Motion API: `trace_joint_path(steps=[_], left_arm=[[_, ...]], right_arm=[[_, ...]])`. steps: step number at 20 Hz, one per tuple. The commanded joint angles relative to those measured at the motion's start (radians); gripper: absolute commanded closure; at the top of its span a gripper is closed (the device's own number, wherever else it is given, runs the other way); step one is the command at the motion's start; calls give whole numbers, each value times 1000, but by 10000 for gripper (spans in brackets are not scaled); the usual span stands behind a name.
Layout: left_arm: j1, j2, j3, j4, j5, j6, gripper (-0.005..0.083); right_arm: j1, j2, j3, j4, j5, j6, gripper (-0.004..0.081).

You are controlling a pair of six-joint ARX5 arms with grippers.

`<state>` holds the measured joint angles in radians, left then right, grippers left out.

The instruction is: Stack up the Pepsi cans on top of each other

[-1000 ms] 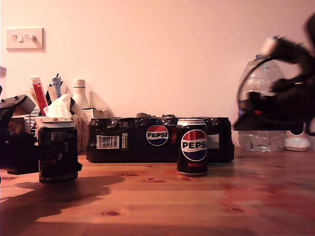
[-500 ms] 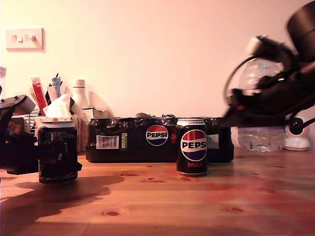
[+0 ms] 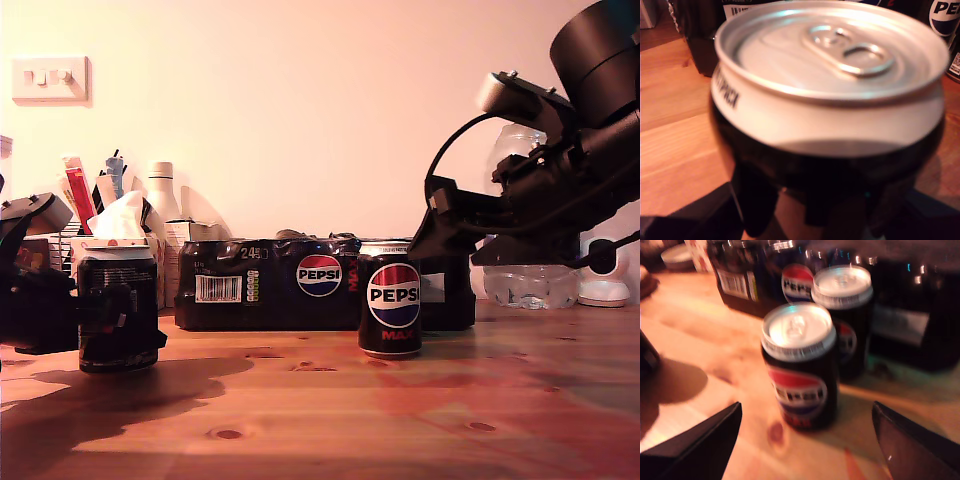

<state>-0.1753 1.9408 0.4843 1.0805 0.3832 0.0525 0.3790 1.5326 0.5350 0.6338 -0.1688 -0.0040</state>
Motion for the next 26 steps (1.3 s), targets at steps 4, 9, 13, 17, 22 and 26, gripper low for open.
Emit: trace_joint_path(steps=[4, 9, 13, 17, 22, 26], left_arm=[[-2, 15, -5, 13, 0, 2, 440], [-2, 15, -5, 13, 0, 8, 440], [-2, 15, -5, 13, 0, 9, 440], [-2, 15, -5, 13, 0, 9, 440], [-2, 15, -5, 14, 0, 9, 440], [-2, 15, -5, 13, 1, 8, 440]], right_arm=[[1, 105, 40, 67, -50, 4, 17], [1, 232, 119, 144, -51, 4, 17], [1, 348, 216, 146, -61, 3, 17], [0, 421, 285, 109, -61, 3, 17], [1, 423, 285, 57, -60, -27, 93], [11, 423, 286, 66, -60, -30, 409]])
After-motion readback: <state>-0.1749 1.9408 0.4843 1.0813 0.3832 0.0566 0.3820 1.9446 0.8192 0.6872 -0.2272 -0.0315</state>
